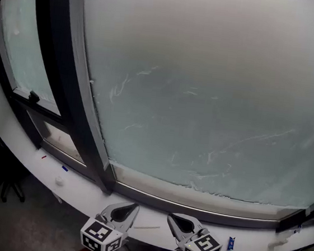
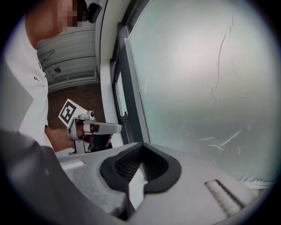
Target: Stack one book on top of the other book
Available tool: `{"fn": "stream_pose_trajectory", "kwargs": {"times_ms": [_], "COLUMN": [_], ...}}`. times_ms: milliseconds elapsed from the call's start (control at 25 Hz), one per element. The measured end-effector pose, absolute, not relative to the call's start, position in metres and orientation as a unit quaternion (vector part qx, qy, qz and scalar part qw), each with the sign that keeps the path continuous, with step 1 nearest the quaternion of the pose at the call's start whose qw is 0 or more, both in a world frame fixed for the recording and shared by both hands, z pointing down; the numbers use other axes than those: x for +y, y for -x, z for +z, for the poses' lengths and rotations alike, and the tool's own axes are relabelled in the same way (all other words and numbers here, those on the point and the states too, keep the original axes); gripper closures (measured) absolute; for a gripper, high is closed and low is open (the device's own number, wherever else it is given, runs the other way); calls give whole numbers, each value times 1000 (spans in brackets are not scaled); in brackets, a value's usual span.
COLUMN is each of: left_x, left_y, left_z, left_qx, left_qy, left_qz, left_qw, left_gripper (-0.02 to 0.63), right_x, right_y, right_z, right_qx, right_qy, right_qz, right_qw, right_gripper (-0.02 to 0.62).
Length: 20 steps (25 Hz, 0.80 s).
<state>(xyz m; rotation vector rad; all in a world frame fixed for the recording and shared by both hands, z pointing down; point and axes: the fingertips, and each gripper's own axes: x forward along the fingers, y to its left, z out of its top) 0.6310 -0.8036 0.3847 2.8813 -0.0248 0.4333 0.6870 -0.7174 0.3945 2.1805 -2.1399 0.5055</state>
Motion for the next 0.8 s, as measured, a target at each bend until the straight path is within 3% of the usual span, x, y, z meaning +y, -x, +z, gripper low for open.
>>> {"fn": "stream_pose_trajectory", "kwargs": {"times_ms": [400, 800], "left_x": [-805, -802], "left_y": [-634, -633], "left_z": [386, 389], "left_qx": [-11, -15], "left_qy": [-982, -981], "left_qz": [150, 156], "left_qw": [114, 116], "left_gripper": [600, 601], "right_x": [-716, -719], "right_y": [-687, -680], "right_z": [396, 385], "right_qx": [-692, -715], "right_qy": [-702, -676], "right_qz": [165, 172], "right_qw": [26, -48], "right_gripper": [594, 594]}}
